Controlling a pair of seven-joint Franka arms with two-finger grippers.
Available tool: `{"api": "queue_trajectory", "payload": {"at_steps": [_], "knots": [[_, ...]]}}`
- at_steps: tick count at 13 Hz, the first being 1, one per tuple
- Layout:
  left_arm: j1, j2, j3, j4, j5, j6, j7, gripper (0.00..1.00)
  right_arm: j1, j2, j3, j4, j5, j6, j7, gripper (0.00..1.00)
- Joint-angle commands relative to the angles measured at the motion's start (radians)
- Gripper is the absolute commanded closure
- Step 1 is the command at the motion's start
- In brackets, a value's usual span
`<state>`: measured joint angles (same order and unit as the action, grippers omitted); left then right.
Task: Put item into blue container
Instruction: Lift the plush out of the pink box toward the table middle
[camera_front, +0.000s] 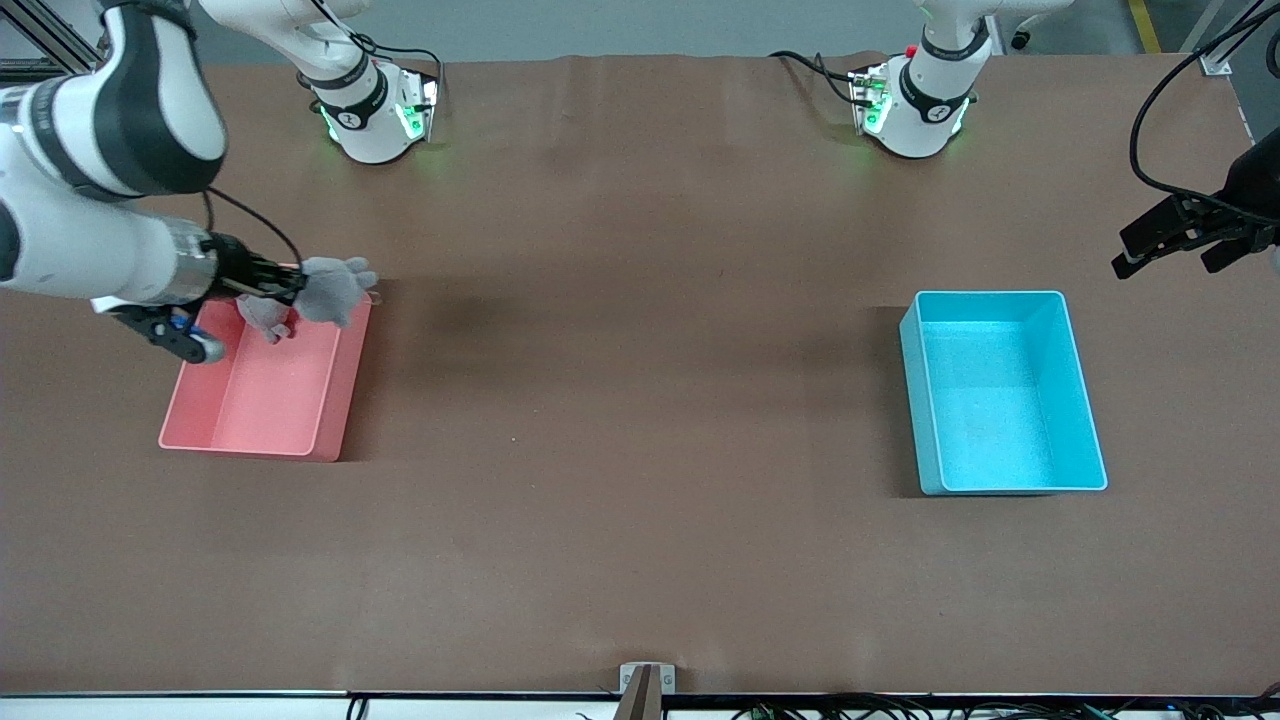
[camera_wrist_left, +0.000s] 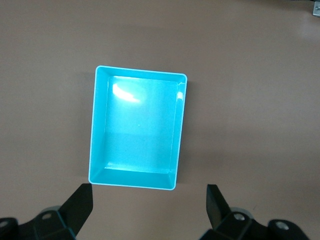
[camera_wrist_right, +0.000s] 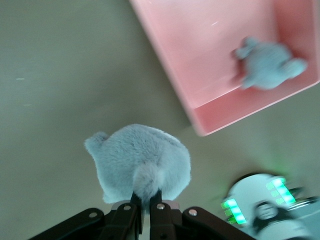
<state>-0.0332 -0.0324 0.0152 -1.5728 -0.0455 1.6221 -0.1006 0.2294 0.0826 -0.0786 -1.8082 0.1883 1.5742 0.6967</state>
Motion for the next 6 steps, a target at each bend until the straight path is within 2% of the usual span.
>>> {"api": "queue_trajectory", "payload": {"at_steps": [1, 4, 6], "knots": [[0.007, -0.011, -0.004, 0.002, -0.005, -0.014, 0.007, 0.00, 0.144, 0.037, -0.010, 0.030, 0.036, 0.096, 0.221, 1.00], [0.007, -0.008, -0.004, 0.002, -0.007, -0.014, 0.007, 0.00, 0.298, 0.123, -0.012, 0.035, 0.062, 0.287, 0.436, 1.00], [0.010, 0.005, 0.003, 0.002, -0.008, -0.014, 0.007, 0.00, 0.364, 0.205, -0.012, 0.079, 0.062, 0.378, 0.553, 1.00]]}}
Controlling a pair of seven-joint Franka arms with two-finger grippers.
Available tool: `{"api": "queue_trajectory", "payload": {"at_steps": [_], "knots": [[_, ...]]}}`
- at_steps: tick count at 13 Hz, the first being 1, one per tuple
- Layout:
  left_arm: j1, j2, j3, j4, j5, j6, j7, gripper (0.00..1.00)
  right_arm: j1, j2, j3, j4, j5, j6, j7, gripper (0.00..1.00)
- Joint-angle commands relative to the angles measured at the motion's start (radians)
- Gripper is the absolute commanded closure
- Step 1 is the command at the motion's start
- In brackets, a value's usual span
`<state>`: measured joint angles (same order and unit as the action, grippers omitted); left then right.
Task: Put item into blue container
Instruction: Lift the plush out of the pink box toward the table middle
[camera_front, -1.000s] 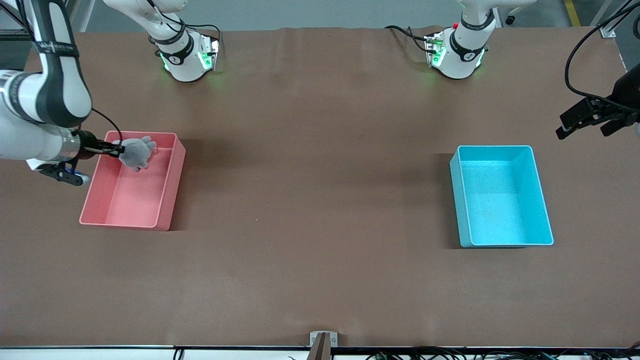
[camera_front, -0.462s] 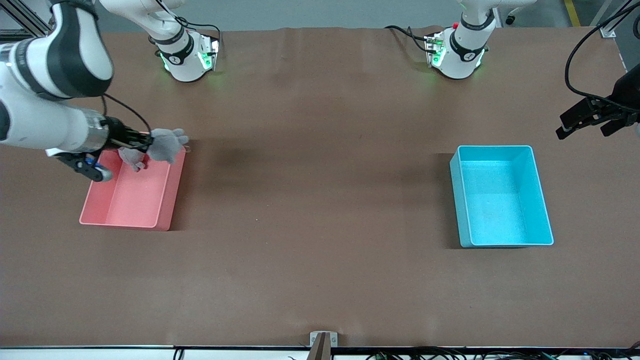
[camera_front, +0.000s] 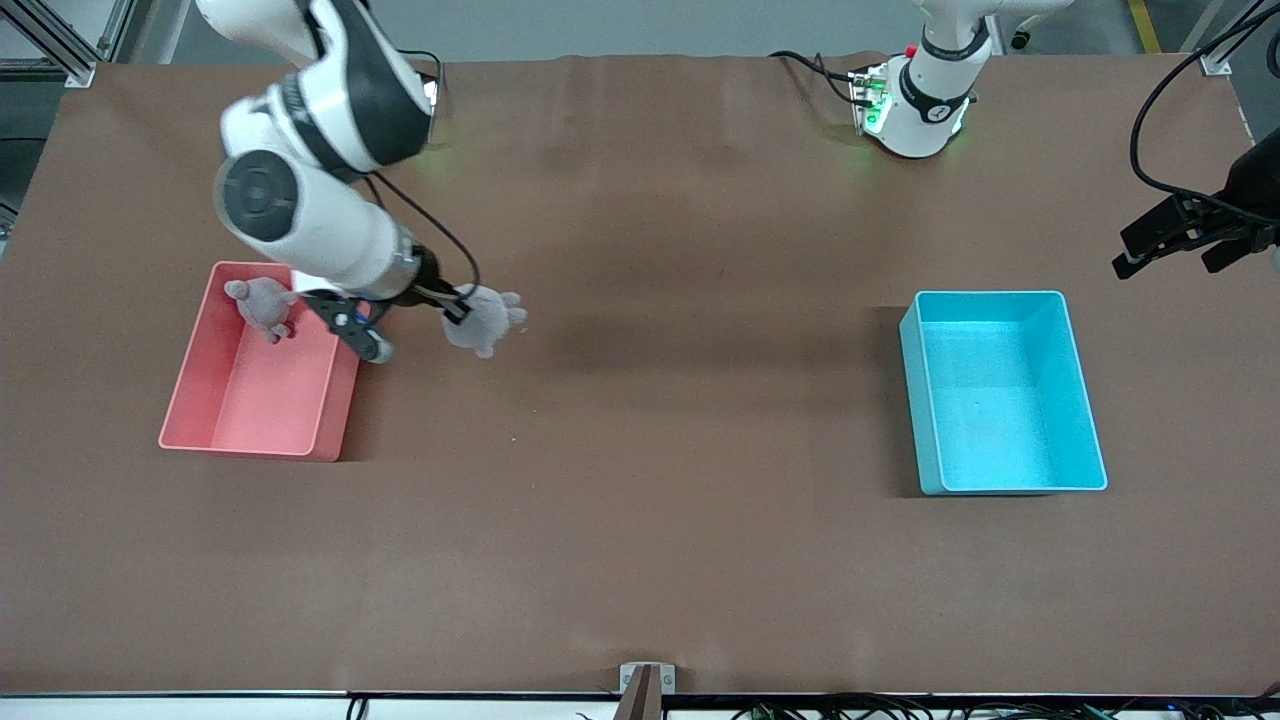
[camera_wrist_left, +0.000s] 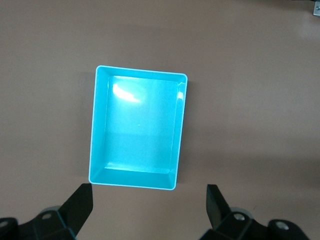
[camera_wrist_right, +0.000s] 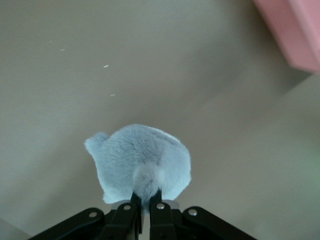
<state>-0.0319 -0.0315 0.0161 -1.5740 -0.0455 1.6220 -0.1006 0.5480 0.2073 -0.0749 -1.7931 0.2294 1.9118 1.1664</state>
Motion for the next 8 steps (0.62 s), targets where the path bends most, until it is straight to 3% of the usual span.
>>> {"api": "queue_trajectory", "payload": {"at_steps": [1, 5, 8], "knots": [[0.010, 0.010, 0.005, 0.003, -0.008, -0.014, 0.005, 0.00, 0.081, 0.133, -0.016, 0.107, 0.019, 0.068, 0.151, 1.00], [0.006, 0.042, 0.004, -0.006, -0.010, -0.017, -0.005, 0.00, 0.171, 0.309, -0.017, 0.277, 0.007, 0.090, 0.323, 1.00], [0.006, 0.048, 0.002, -0.012, -0.011, -0.031, 0.007, 0.00, 0.205, 0.378, -0.016, 0.288, 0.011, 0.203, 0.398, 1.00]]}}
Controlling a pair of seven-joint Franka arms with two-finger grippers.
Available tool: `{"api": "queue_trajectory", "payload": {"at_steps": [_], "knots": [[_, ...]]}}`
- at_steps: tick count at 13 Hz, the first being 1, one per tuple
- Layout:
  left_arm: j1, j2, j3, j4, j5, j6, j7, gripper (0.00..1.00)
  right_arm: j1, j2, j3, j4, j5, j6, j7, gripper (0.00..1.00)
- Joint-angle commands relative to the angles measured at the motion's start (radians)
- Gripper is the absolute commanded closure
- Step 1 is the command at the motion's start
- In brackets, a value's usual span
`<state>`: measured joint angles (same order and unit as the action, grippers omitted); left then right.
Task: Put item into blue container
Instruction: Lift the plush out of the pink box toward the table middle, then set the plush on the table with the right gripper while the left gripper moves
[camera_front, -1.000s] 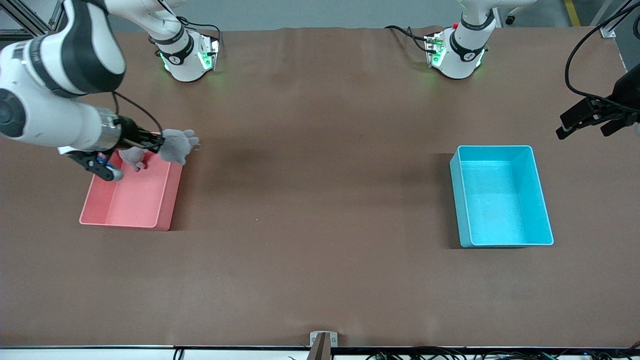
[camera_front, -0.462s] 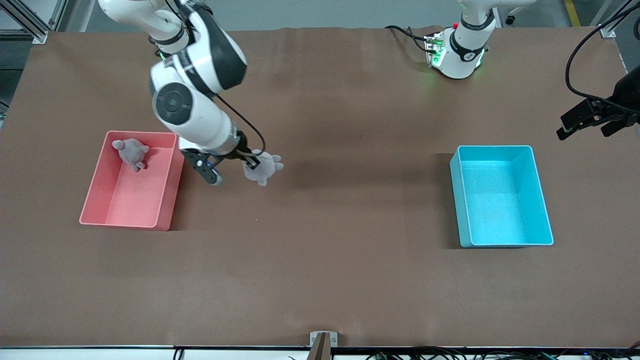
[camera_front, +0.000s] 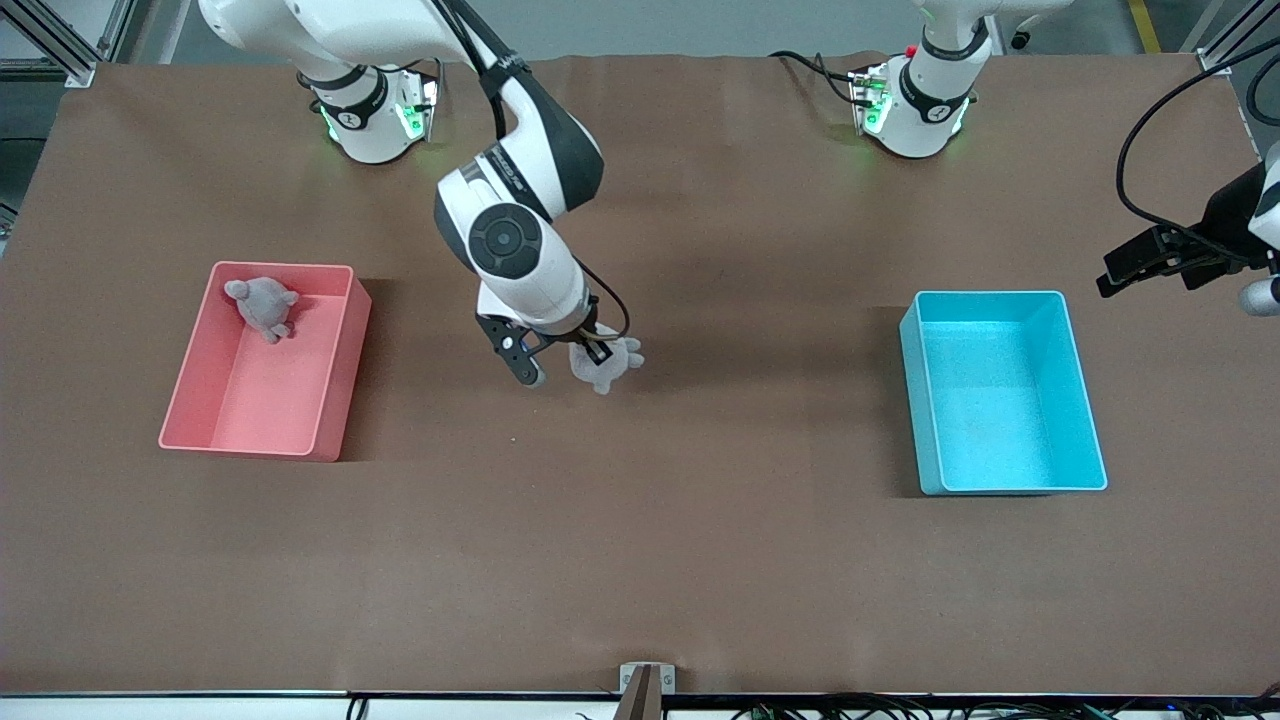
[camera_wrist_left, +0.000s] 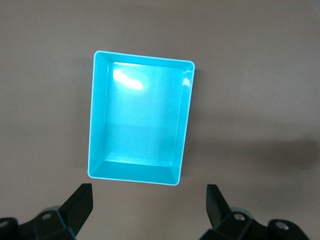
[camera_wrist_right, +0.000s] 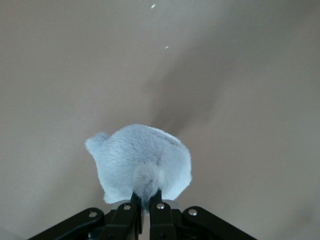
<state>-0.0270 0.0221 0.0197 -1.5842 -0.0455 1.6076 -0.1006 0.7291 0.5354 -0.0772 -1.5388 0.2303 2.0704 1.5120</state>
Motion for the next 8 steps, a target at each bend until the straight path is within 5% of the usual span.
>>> {"api": "queue_trajectory", "payload": {"at_steps": [1, 6, 7, 8], "knots": [[-0.001, -0.001, -0.003, -0.008, -0.014, -0.017, 0.006, 0.00, 0.042, 0.084, -0.013, 0.036, 0.008, 0.087, 0.091, 1.00], [-0.014, 0.031, -0.018, -0.034, -0.066, -0.009, -0.004, 0.00, 0.076, 0.172, -0.013, 0.039, 0.011, 0.223, 0.142, 0.94], [-0.013, 0.035, -0.021, -0.034, -0.079, -0.009, -0.004, 0.00, 0.082, 0.173, -0.015, 0.039, 0.009, 0.234, 0.140, 0.72], [-0.014, 0.035, -0.023, -0.040, -0.088, -0.009, -0.005, 0.00, 0.081, 0.173, -0.015, 0.039, 0.006, 0.240, 0.139, 0.22]]}}
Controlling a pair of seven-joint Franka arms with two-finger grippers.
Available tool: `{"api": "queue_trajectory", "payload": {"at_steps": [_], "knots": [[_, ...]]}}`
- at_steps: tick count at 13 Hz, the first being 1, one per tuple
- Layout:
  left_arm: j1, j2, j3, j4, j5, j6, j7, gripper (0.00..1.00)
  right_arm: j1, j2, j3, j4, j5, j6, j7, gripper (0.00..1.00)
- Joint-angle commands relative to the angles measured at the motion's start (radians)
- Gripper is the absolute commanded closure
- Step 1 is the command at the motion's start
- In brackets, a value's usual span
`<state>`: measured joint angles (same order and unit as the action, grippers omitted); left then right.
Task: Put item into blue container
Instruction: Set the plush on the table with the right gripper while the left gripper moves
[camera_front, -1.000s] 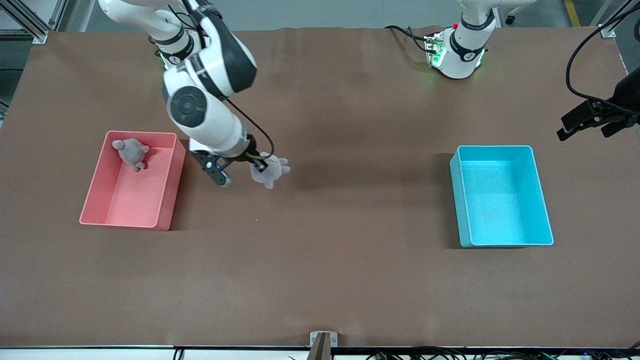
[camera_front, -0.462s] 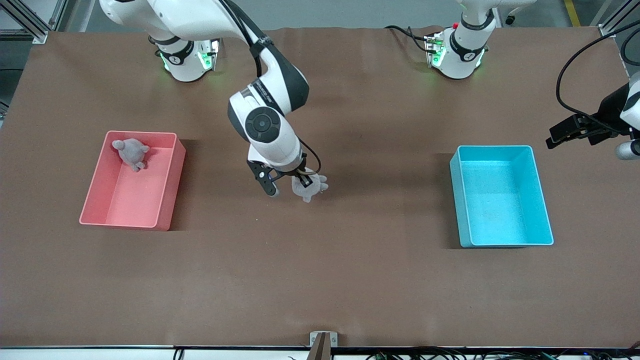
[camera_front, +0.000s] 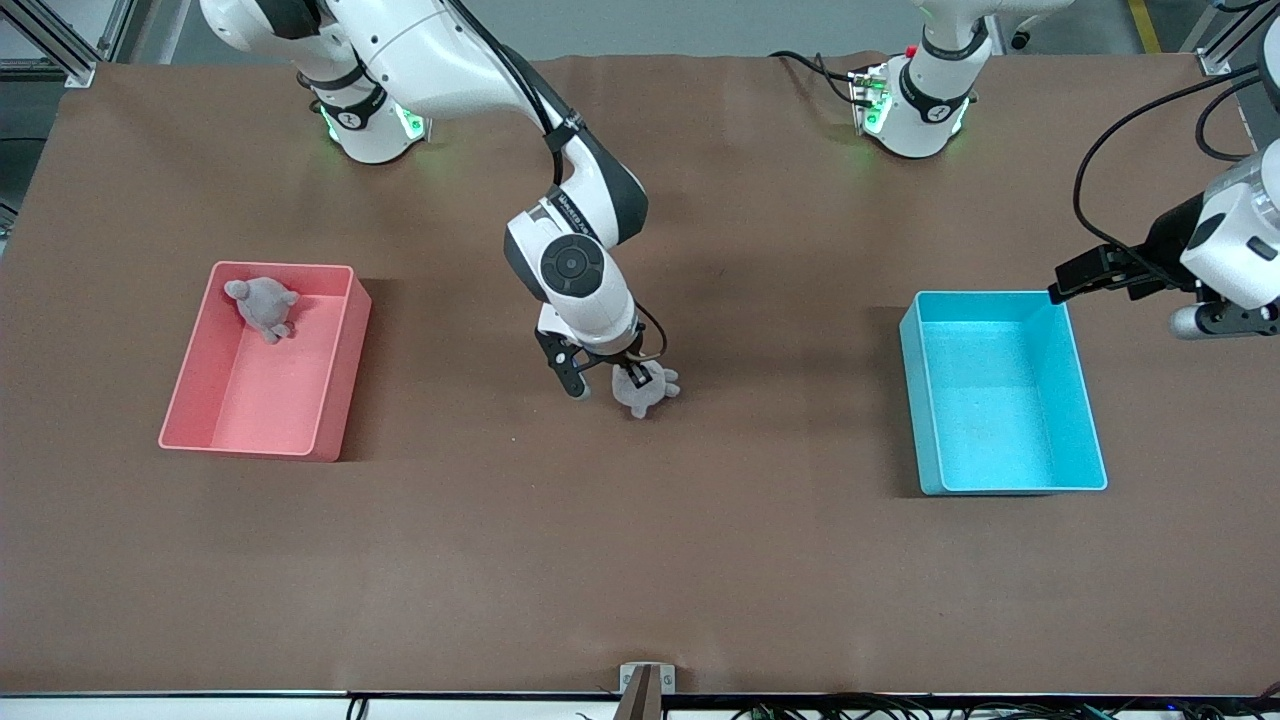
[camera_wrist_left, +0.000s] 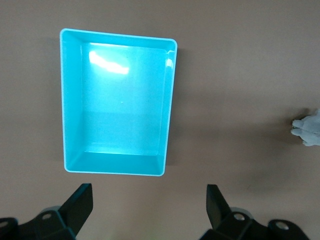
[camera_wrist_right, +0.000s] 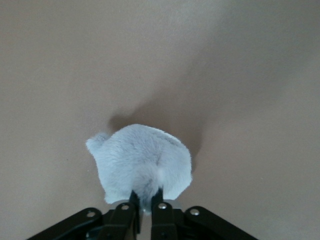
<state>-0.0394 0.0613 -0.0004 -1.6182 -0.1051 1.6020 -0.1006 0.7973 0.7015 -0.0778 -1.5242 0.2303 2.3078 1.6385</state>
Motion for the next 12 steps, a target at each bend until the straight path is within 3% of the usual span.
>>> {"api": "queue_trajectory", "payload": {"at_steps": [1, 5, 9, 11, 12], "knots": [[-0.007, -0.003, -0.006, -0.011, -0.034, -0.004, -0.011, 0.00, 0.014, 0.007, -0.014, 0.024, 0.001, 0.002, 0.008, 0.00], [-0.027, 0.015, -0.049, -0.026, -0.056, 0.001, -0.034, 0.00, -0.042, -0.014, -0.020, 0.045, -0.023, -0.048, -0.095, 0.00], [-0.040, 0.078, -0.159, -0.026, -0.058, 0.061, -0.201, 0.00, -0.177, -0.152, -0.020, 0.042, -0.022, -0.333, -0.453, 0.00], [-0.083, 0.115, -0.184, -0.026, -0.056, 0.097, -0.308, 0.00, -0.249, -0.230, -0.025, -0.009, -0.035, -0.427, -0.648, 0.00], [-0.124, 0.138, -0.187, -0.028, -0.050, 0.116, -0.373, 0.00, -0.280, -0.296, -0.031, -0.087, -0.075, -0.427, -0.731, 0.00]]}}
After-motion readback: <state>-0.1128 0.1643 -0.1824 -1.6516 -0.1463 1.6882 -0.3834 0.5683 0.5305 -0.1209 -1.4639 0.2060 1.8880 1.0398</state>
